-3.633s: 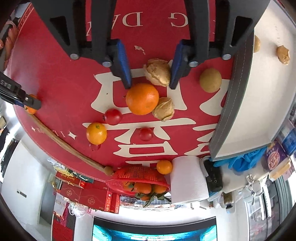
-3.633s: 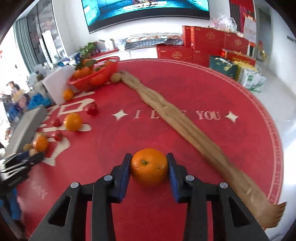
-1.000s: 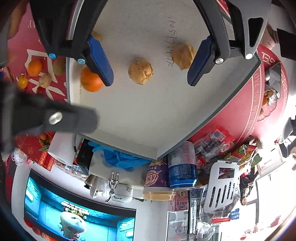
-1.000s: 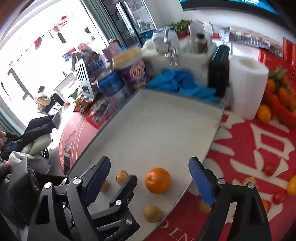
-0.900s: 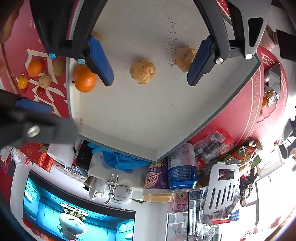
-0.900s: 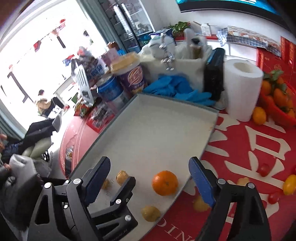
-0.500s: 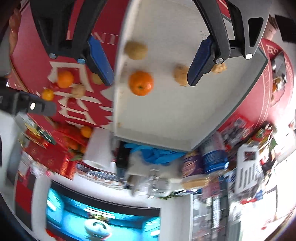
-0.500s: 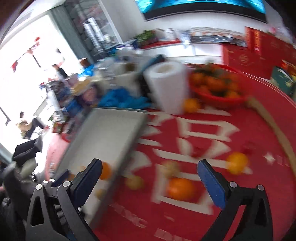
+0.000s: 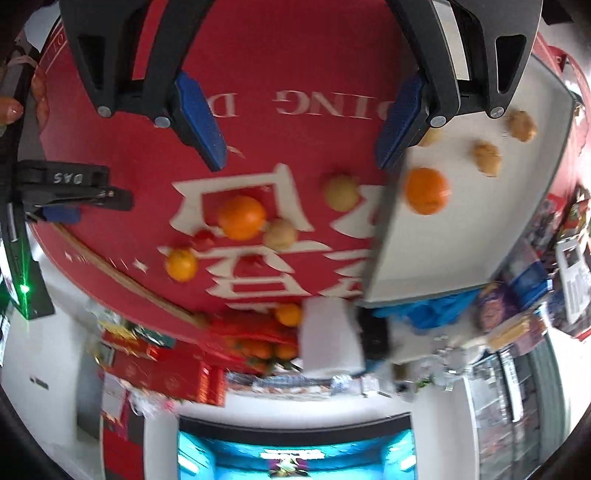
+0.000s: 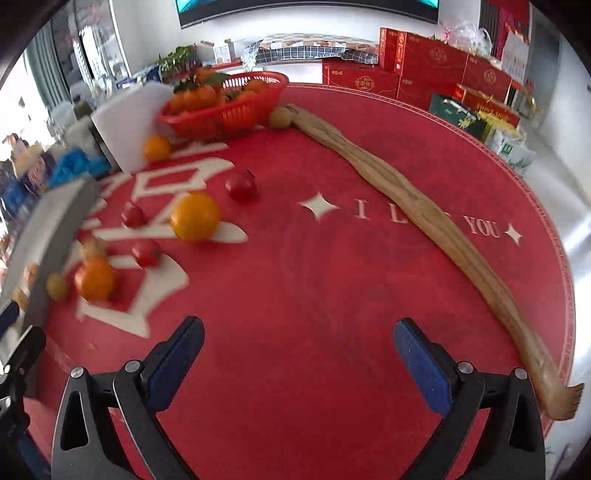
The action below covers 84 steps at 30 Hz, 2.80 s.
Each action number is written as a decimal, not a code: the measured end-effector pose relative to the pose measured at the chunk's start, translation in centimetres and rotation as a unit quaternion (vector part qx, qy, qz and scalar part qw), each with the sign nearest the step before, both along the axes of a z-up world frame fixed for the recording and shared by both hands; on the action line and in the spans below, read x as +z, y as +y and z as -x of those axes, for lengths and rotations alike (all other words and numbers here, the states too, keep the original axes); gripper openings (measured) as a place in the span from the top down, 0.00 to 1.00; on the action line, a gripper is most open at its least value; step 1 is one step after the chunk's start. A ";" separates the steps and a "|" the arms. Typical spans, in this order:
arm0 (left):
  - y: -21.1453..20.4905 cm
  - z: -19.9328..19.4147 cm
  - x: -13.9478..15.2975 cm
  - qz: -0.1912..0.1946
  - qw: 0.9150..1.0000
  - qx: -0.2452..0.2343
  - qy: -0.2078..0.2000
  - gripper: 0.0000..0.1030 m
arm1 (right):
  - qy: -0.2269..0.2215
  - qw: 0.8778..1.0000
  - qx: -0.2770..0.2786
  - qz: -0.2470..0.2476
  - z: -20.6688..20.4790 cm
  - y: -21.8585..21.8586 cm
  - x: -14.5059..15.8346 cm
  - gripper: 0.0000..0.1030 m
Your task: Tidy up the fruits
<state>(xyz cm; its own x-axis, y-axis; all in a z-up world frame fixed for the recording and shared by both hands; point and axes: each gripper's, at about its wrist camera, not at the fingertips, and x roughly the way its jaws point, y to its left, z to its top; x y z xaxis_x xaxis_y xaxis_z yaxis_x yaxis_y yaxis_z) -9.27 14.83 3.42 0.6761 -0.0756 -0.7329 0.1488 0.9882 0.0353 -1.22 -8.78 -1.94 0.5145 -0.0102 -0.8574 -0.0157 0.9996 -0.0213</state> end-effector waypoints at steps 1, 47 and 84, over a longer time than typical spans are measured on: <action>-0.6 -0.1 -0.3 -0.002 1.000 -0.005 0.005 0.18 | 0.002 1.000 0.003 0.008 0.0 0.1 -0.3 0.00; -0.7 -6.5 -1.7 0.036 0.998 0.012 0.041 0.18 | -0.038 0.999 0.014 0.015 0.8 0.1 -0.7 0.00; -1.4 -4.7 -2.3 0.016 0.999 0.025 0.041 0.29 | -0.039 0.999 0.014 0.015 1.0 0.0 -0.5 0.00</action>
